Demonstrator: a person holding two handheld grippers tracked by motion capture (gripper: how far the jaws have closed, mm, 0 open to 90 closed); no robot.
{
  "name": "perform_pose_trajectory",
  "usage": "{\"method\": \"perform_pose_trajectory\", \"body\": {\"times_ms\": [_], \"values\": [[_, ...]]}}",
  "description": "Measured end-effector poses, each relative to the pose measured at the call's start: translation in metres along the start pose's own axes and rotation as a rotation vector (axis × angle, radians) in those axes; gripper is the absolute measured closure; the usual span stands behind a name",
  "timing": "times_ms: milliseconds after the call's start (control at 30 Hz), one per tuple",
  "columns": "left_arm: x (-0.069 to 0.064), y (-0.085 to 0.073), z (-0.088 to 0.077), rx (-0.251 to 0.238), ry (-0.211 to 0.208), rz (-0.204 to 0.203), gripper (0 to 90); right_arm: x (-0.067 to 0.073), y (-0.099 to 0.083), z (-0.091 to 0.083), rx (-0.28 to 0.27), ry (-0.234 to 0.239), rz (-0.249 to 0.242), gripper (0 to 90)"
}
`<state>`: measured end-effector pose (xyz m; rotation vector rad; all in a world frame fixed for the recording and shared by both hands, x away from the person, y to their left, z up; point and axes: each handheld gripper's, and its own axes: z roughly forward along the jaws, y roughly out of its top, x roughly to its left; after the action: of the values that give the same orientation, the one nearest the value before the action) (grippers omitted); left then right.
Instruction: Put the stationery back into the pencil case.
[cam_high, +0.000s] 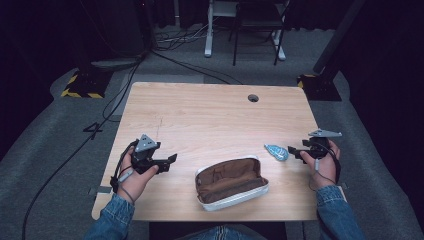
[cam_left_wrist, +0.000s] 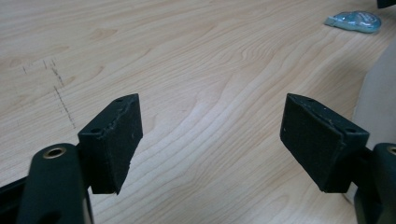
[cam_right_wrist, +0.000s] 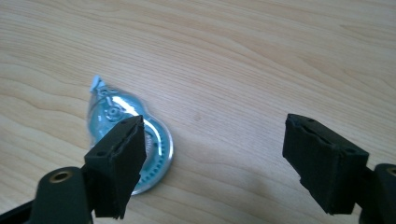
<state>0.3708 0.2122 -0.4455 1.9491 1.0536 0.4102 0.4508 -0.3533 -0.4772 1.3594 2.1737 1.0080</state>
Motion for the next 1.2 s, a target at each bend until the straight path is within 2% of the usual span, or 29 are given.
{"method": "perform_pose_trajectory", "body": {"times_ms": [133,333,400,567,767,933,1067,1200], "values": [[0.008,-0.005,0.005,0.025,0.030,0.008,22.9,0.004,0.004,0.000,-0.001,0.024,-0.004,20.4],[0.021,-0.015,0.014,0.073,0.071,0.022,23.1,0.014,0.012,-0.001,0.010,0.052,-0.025,26.6],[0.026,-0.020,0.018,0.084,0.074,0.004,23.2,0.016,0.014,-0.001,0.015,0.050,-0.032,29.2],[0.033,-0.026,0.024,0.120,0.095,0.004,23.6,0.021,0.020,0.000,0.021,0.056,-0.045,32.3],[0.038,-0.030,0.029,0.144,0.098,-0.010,23.8,0.026,0.027,0.004,0.051,0.063,-0.046,37.0],[0.040,-0.033,0.032,0.154,0.103,-0.017,23.6,0.028,0.030,0.006,0.069,0.064,-0.046,37.3],[0.042,-0.034,0.032,0.161,0.104,-0.023,22.1,0.029,0.034,0.011,0.112,0.079,-0.053,38.3],[0.043,-0.035,0.033,0.163,0.108,-0.024,21.0,0.031,0.036,0.015,0.145,0.081,-0.082,39.6]]}}
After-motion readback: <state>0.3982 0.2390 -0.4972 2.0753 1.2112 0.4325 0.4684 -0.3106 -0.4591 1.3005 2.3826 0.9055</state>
